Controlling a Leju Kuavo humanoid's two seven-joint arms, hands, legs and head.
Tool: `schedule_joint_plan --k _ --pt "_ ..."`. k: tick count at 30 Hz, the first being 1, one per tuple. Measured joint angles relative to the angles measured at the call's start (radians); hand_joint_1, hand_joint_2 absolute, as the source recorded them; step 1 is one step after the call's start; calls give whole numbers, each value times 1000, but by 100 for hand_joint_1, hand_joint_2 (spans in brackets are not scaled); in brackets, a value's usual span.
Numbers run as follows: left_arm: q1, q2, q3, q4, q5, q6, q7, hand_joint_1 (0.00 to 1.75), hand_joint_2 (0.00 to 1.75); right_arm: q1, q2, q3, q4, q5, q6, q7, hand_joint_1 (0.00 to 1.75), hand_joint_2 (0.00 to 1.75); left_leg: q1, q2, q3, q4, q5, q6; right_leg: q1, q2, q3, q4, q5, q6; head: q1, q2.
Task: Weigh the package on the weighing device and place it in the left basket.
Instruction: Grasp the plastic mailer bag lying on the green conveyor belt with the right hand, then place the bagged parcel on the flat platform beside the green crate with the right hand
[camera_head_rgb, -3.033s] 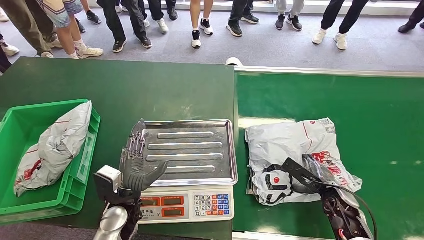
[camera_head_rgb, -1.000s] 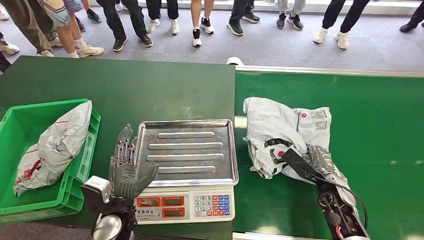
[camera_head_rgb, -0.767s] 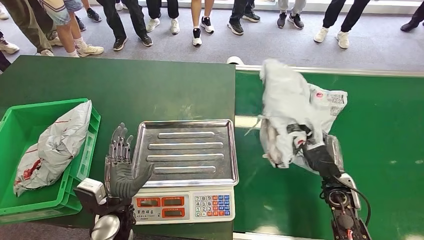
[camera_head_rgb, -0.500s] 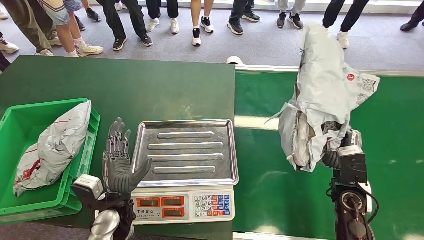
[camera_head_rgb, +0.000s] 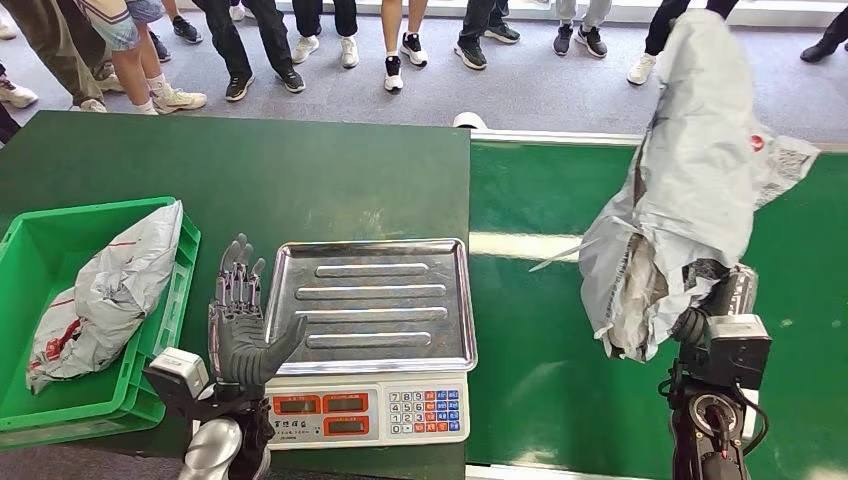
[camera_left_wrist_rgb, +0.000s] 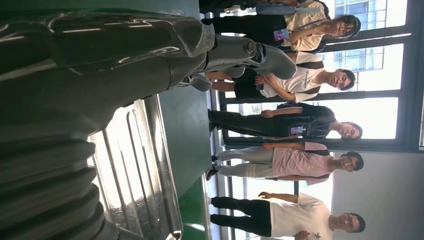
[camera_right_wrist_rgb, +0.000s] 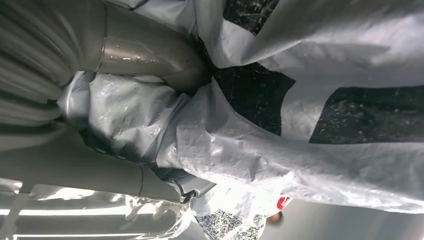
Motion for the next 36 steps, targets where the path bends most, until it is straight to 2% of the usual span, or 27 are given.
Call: schedule_joint_plan --k 4,7,10,13,18,21,24,33,36 --pt "-4 -2 0 -11 0 13 0 0 175 13 34 -6 -91 23 -14 -23 175 175 0 2 -1 0 0 0 0 0 0 0 0 0 0 0" --pt "-14 -3 1 -24 -4 29 0 0 175 2 50 23 -143 119 13 -4 175 175 0 2 -1 0 0 0 0 1 0 0 0 0 0 0" --pt "-19 -3 2 -36 -9 43 0 0 175 -27 54 87 -153 255 25 24 175 175 0 3 0 0 1 0 0 1 0 1 0 0 0 0" --pt "-20 -4 2 -48 -18 65 0 0 175 -54 54 152 -147 326 30 36 175 175 0 1 -1 0 1 0 0 0 0 1 0 0 0 0" --pt "-42 1 -17 -67 -68 202 0 0 175 -171 14 317 -12 449 38 45 175 175 0 4 -1 0 1 0 0 2 -1 1 2 -1 0 0" --pt "-50 3 -31 -67 -70 219 0 0 175 -218 -3 407 63 464 31 36 175 175 0 2 -1 0 1 0 0 1 -1 1 2 -1 0 0" --pt "-52 5 -37 -67 -70 222 0 0 175 -242 -16 453 107 466 29 35 175 175 0 2 -1 0 1 0 0 1 -1 1 1 -1 0 0" --pt "-54 11 -47 -67 -70 226 0 0 175 -265 -32 495 156 467 28 35 175 175 0 2 -2 0 1 0 0 1 -2 1 1 -1 0 0" --pt "-56 12 -52 -67 -81 260 0 0 175 -270 -38 513 165 475 25 37 175 175 0 3 -2 0 1 0 0 1 -2 1 1 -1 0 0"
